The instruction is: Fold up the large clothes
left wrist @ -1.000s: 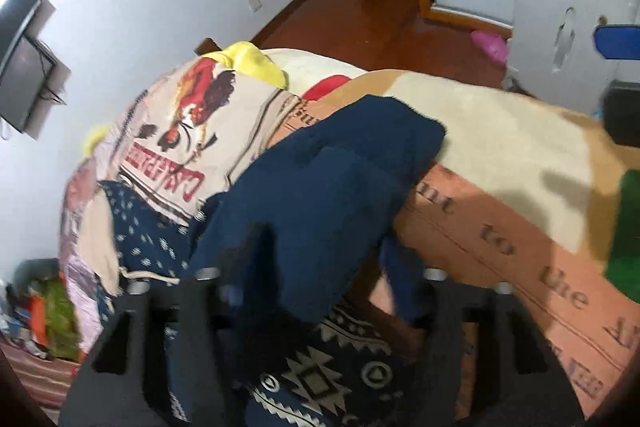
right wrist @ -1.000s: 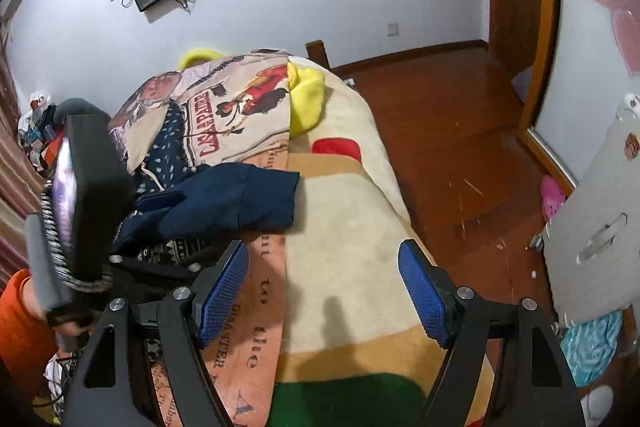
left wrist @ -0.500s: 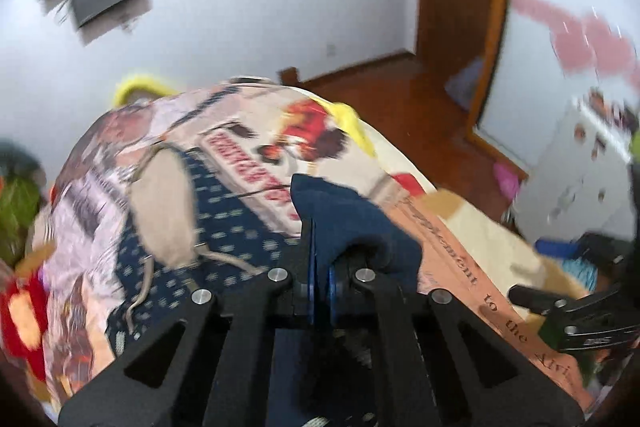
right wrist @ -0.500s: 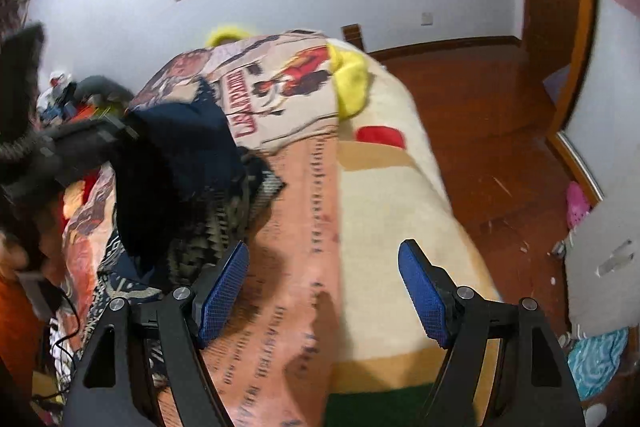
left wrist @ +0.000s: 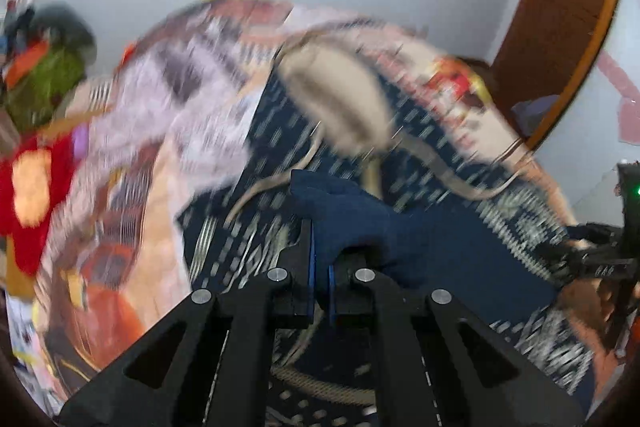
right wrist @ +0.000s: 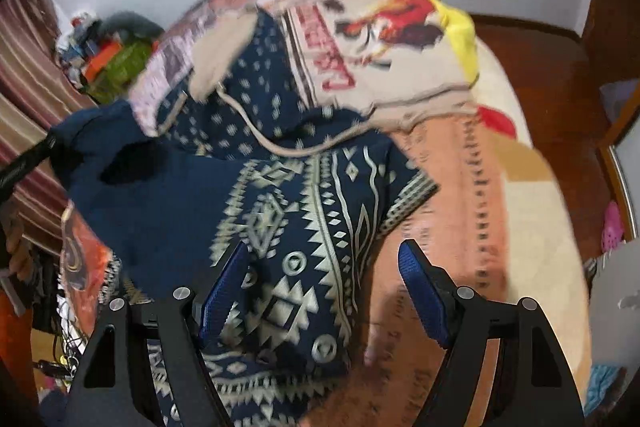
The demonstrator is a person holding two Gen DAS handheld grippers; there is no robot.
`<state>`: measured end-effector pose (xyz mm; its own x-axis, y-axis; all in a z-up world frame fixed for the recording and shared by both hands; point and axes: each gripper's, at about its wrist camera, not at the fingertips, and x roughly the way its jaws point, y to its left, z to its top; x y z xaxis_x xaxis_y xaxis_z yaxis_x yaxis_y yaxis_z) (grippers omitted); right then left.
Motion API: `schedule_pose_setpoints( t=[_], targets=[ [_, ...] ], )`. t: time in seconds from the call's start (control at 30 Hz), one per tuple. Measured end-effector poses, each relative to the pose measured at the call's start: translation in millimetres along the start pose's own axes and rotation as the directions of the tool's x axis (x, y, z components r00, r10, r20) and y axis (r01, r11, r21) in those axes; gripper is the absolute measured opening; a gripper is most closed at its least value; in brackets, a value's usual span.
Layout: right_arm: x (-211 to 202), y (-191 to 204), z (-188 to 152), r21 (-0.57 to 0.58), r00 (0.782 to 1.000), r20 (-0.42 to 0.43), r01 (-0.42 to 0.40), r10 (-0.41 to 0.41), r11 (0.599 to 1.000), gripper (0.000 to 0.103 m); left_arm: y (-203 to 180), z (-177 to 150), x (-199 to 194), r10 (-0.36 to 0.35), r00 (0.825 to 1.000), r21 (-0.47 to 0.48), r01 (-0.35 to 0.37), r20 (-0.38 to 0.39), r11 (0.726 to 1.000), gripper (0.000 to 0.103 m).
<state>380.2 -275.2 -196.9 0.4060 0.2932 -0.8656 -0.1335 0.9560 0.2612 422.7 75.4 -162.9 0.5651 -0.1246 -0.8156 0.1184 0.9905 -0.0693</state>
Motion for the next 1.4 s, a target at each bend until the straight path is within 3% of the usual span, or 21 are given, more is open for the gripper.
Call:
schedule_pose_setpoints(
  t=[0.07,0.23,0.33,0.4,0.63,0.7,0.87,1.03,1.13,1.2,1.23,1.3,1.4],
  targets=[
    [20.5,3.3,-1.2,0.006,0.998,-0.059,0.003,-0.003,1.0,0.076,16.6,-18.5,16.5,0.007,0.998,-0.027,-0.008,-0.055,1.0,0.005],
    [29.9,21.9,-6.7,-0.087,0.996,-0.066,0.05,-0.055,0.995,0.084,53.0,-64.6,51.1,0.023,0.987,-0.074,-0.035,-0.156,0.997,0.007],
    [35.3,29.1,-8.2,-0.13,0.993,-0.076,0.084,-0.094,0.988,0.085,64.4,-83.2,56.1,0.039,0.983,-0.092,-0.057,-0.18,0.994,0.026],
    [36.9,32.7,-8.1,-0.15,0.99,-0.079,0.101,-0.114,0.983,0.086,67.7,-92.0,53.1,0.052,0.982,-0.087,-0.069,-0.18,0.994,0.038],
    [25.6,36.8,-9.2,-0.148,0.99,-0.07,0.11,-0.121,0.983,0.086,55.6,-88.4,8.6,0.051,0.988,-0.022,-0.055,-0.143,0.998,0.051],
    [14.6,40.3,-7.1,-0.156,0.993,-0.039,0.102,-0.109,0.982,0.086,47.0,-81.3,-6.2,0.035,0.994,-0.01,-0.037,-0.103,0.999,0.07],
    [-20.4,50.5,0.6,-0.202,0.99,0.076,0.135,-0.122,0.97,0.086,15.2,-66.5,-10.0,0.002,0.999,0.043,0.0,-0.051,0.999,0.086],
    [-28.4,52.9,5.8,-0.23,0.98,0.121,0.183,-0.159,0.956,0.086,-9.6,-69.6,46.2,0.035,0.985,0.082,-0.022,-0.166,0.996,0.086],
    [-13.8,47.9,3.7,-0.233,0.983,0.076,0.183,-0.17,0.955,0.086,-9.4,-72.2,63.7,0.075,0.987,0.101,-0.06,-0.145,0.993,0.079],
    [-0.2,44.5,0.3,-0.236,0.982,0.039,0.187,-0.184,0.954,0.086,-4.1,-69.3,60.3,0.087,0.989,0.104,-0.075,-0.121,0.992,0.049],
    [5.0,43.5,-0.9,-0.239,0.981,0.024,0.19,-0.19,0.952,0.086,-0.3,-67.3,58.6,0.102,0.988,0.103,-0.09,-0.117,0.991,0.042],
    [12.5,42.4,-3.3,-0.247,0.98,0.007,0.192,-0.197,0.95,0.086,13.2,-63.4,51.8,0.114,0.989,0.082,-0.106,-0.098,0.991,0.012],
    [20.7,42.0,-5.1,-0.255,0.98,-0.009,0.191,-0.2,0.948,0.086,44.3,-58.4,39.8,0.156,0.985,0.027,-0.154,-0.076,0.988,0.012]
  ],
)
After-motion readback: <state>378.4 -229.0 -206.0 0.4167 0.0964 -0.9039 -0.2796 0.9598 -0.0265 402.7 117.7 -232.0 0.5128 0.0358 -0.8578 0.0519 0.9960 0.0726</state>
